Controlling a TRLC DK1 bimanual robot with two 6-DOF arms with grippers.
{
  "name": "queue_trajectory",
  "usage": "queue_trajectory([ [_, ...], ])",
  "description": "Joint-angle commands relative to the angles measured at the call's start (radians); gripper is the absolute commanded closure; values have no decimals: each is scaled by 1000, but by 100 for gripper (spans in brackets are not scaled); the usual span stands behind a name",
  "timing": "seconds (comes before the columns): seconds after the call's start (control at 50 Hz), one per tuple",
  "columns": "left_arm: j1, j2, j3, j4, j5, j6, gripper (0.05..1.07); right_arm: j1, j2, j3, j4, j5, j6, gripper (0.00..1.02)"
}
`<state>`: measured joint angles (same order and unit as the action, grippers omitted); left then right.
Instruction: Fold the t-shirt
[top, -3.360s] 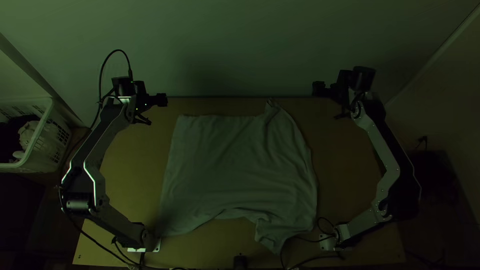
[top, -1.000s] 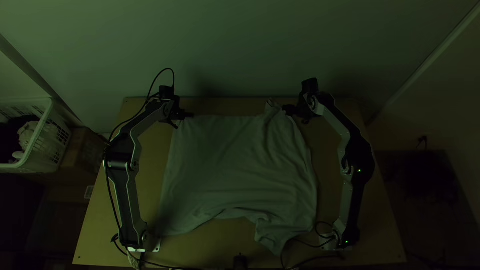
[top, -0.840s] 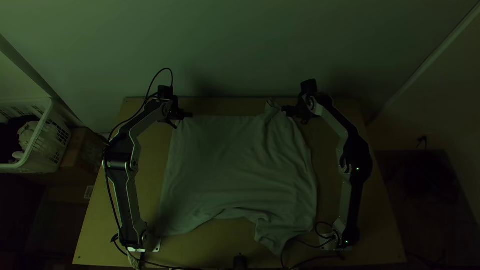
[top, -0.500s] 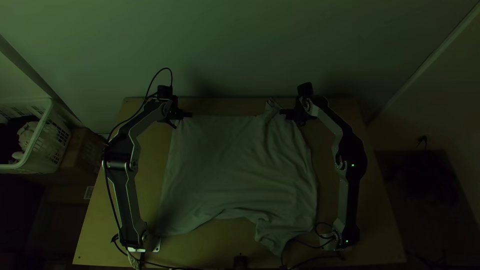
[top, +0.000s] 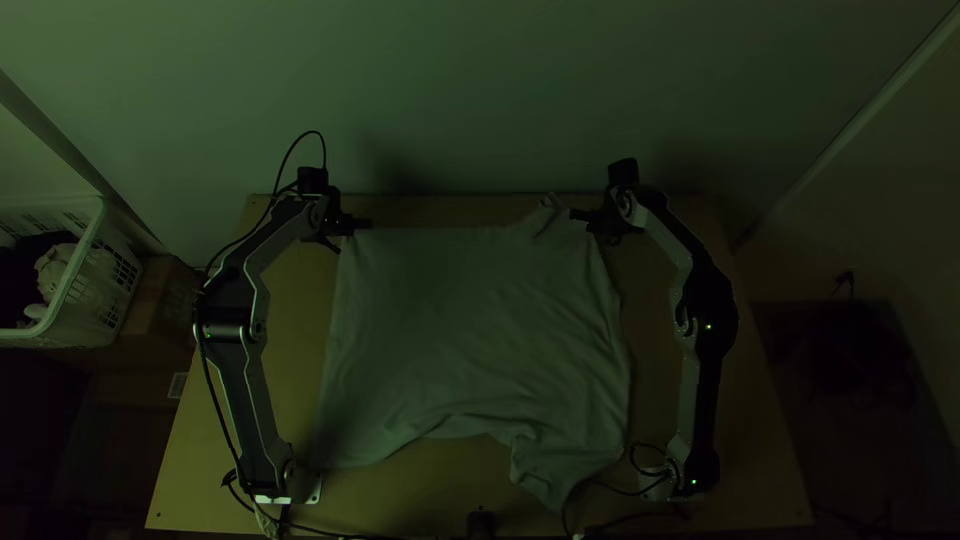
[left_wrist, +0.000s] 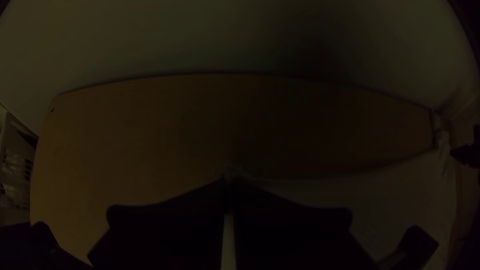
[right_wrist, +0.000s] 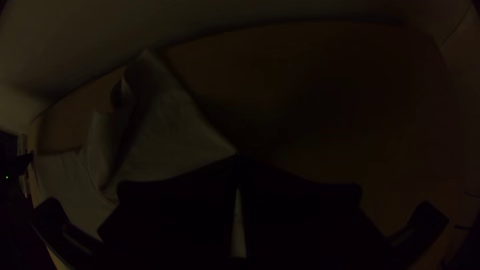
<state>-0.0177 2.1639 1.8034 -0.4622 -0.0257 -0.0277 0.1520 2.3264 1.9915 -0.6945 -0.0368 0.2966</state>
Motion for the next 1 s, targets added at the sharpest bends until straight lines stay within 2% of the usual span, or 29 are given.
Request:
queue_trajectory([
  [0.0,32,-33,36,3,-2,-24,105,-35,7,44,-3,21,21,100],
  [0.42,10,17,169,-24,-2,-49,105,-45,70,234,-19,21,21,100],
  [0.72,28,19,155,-128,30,-49,105,-35,60,221,-152,21,-7,100],
  [0.98,33,-24,56,-125,40,-44,105,-20,-21,101,-161,21,-40,100],
])
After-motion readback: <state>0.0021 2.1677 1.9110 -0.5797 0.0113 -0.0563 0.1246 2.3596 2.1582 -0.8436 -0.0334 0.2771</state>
